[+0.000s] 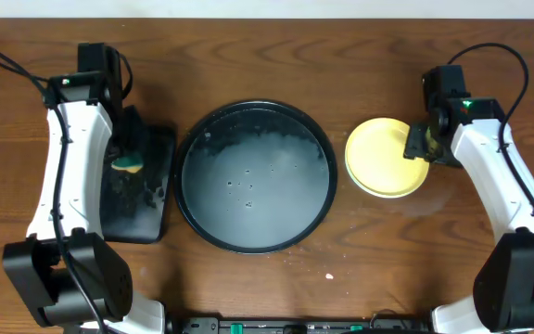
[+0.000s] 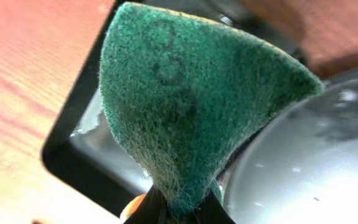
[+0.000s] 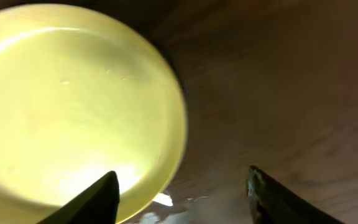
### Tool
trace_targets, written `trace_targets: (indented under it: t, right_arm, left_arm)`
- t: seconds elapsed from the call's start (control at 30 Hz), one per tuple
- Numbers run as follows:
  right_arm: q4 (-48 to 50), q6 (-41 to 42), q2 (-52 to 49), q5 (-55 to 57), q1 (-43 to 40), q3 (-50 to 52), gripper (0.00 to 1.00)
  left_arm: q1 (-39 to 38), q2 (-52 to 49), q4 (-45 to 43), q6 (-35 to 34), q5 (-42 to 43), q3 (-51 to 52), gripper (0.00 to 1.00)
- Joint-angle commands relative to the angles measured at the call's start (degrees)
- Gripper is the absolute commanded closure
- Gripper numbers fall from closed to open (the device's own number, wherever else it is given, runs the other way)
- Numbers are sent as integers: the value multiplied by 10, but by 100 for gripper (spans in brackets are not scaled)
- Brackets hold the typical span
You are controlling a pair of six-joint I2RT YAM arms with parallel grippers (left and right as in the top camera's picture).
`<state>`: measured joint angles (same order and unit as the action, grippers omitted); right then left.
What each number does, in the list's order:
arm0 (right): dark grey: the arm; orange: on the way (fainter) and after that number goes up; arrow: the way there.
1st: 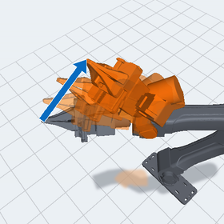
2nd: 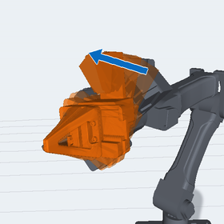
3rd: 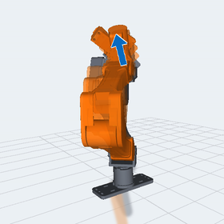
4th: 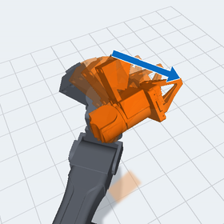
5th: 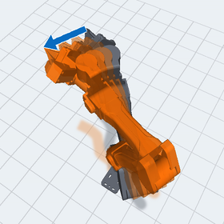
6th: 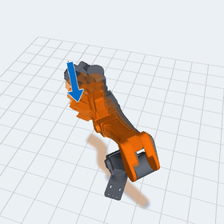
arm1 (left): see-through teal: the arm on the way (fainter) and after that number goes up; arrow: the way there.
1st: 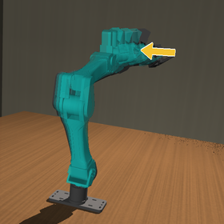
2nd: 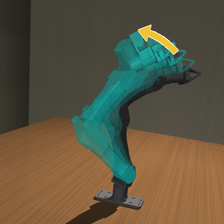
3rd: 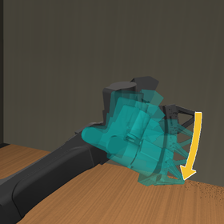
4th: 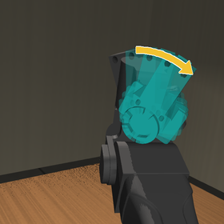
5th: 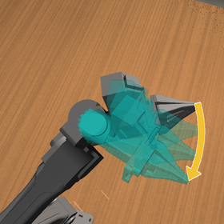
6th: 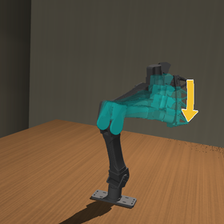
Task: Clean dirty plates on tray and stack at the side
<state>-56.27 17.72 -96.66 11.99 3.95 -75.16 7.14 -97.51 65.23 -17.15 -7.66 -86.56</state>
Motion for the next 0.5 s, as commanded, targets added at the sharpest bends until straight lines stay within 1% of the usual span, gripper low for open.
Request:
trace_targets:
  t: [0.0,0.07,0.17,0.27,0.3,0.33,0.37,0.4,0.47]
  right_arm:
    - [-3,-45,11,-81,-1,-47,24]
    - [-5,-52,11,-95,-1,-68,20]
    - [-10,-62,12,-95,8,-98,20]
    - [-14,-72,12,-94,19,-115,17]
    - [-14,-74,12,-94,24,-119,14]
    - [-14,-75,12,-94,28,-122,12]
    - [-14,-75,12,-95,31,-125,12]
    - [-16,-75,12,-96,34,-129,11]
    - [-20,-75,12,-98,38,-140,10]
  left_arm:
    - [9,0,-13,27,-50,24,92]
    - [13,-3,-31,53,-50,44,92]
    - [17,-9,-64,85,-47,81,92]
    - [16,-12,-83,112,-18,113,92]
    - [16,-13,-86,120,-4,120,87]
    - [16,-13,-88,123,7,125,73]
    - [16,-13,-89,122,8,128,57]
    - [16,-13,-90,122,8,129,25]
    - [16,-13,-89,122,8,129,25]
